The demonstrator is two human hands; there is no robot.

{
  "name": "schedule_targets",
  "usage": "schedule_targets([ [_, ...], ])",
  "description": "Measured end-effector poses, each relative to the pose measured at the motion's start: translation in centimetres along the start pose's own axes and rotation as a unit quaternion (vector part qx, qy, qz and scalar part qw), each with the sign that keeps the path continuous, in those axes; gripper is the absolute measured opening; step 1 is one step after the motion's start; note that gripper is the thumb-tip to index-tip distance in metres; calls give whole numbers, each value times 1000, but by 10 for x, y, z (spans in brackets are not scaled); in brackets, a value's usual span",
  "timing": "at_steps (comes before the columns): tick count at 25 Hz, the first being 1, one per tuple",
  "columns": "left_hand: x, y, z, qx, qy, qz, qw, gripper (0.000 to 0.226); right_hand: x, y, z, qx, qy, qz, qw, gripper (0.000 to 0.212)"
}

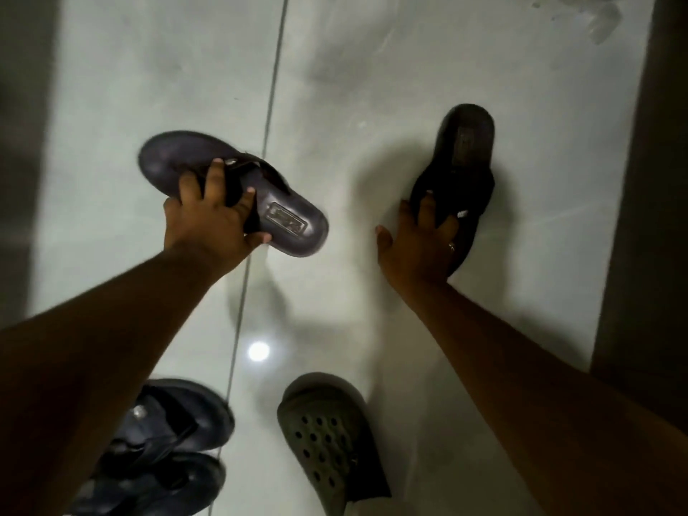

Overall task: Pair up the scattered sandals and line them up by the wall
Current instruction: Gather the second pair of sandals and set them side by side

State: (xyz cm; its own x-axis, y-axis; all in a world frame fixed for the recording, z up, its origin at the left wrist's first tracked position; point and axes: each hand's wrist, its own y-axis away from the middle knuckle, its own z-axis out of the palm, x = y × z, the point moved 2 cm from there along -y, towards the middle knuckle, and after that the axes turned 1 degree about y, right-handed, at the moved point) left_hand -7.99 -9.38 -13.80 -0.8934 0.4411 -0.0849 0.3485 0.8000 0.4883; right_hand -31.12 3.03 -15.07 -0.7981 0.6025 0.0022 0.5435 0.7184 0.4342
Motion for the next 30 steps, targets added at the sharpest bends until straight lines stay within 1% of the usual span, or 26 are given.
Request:
schedule_targets([
  [3,-50,1,3,-43,-8,-42,998,87,-47,13,4,-24,2,-29,999,63],
  [5,-78,-1,2,-68,0,-94,993,88,-70,19,4,-31,23,-100,994,70],
  [6,-88,-4,0,-72,-14,-113,991,86,-75,19,2,-26,35,-144,989,74],
  [7,-96,-11,-2,-75,-34,-119,989,83,-76,18,-1,-18,44,-174,984,77],
  [8,-104,-15,-3,-81,-46,-115,989,81,-75,17,-3,-12,51,-185,981,80],
  [9,-112,-19,-6,-94,-28,-102,990,80,-73,15,-5,-15,53,-184,981,81],
  [10,-118,-18,-8,-105,40,-91,990,79,-71,14,-4,-30,50,-184,981,80],
  [11,-123,-14,-6,-113,127,-88,982,78,-72,14,-2,-51,48,-191,979,78],
  [12,-126,-8,-2,-109,183,-92,973,75,-75,12,0,-67,50,-206,975,75],
  [13,-125,1,3,-103,204,-109,967,72,-79,10,1,-79,48,-226,970,73],
  [14,-121,10,8,-103,213,-149,960,73,-83,7,1,-89,45,-247,964,70],
  [15,-115,17,13,-107,242,-205,942,78,-87,2,1,-99,46,-269,957,69],
  [16,-106,24,15,-119,314,-273,901,85,-91,0,0,-109,61,-290,949,69],
  [17,-97,29,16,-123,420,-328,837,88,-95,-2,-1,-122,82,-306,940,70],
  [18,-88,35,18,-115,504,-357,778,85,-100,-5,-1,-131,98,-319,934,72],
  [19,-78,39,21,-111,549,-372,740,77,-107,-10,-1,-131,106,-328,929,74],
  [20,-71,41,26,-102,557,-366,738,65,-116,-16,-2,-124,112,-339,926,76],
  [21,-63,42,29,-93,548,-345,757,52,-127,-20,-2,-116,118,-349,922,77],
  [22,-57,44,30,-84,512,-319,793,44,-139,-23,0,-111,122,-360,918,77],
  [24,-57,51,31,-54,401,-312,860,43,-165,-23,3,-108,136,-386,906,73],
  [26,-59,60,32,-38,317,-329,888,48,-177,-21,6,-108,153,-409,893,68],
  [27,-61,65,31,-29,275,-329,903,50,-179,-22,6,-96,154,-419,890,65],
  [28,-62,69,31,-20,240,-312,919,52,-181,-23,4,-81,152,-425,889,61],
  [29,-63,72,32,-16,228,-278,933,53,-185,-23,3,-65,140,-427,891,58],
  [30,-65,73,34,-25,238,-243,940,55,-191,-24,1,-54,123,-425,895,57],
])
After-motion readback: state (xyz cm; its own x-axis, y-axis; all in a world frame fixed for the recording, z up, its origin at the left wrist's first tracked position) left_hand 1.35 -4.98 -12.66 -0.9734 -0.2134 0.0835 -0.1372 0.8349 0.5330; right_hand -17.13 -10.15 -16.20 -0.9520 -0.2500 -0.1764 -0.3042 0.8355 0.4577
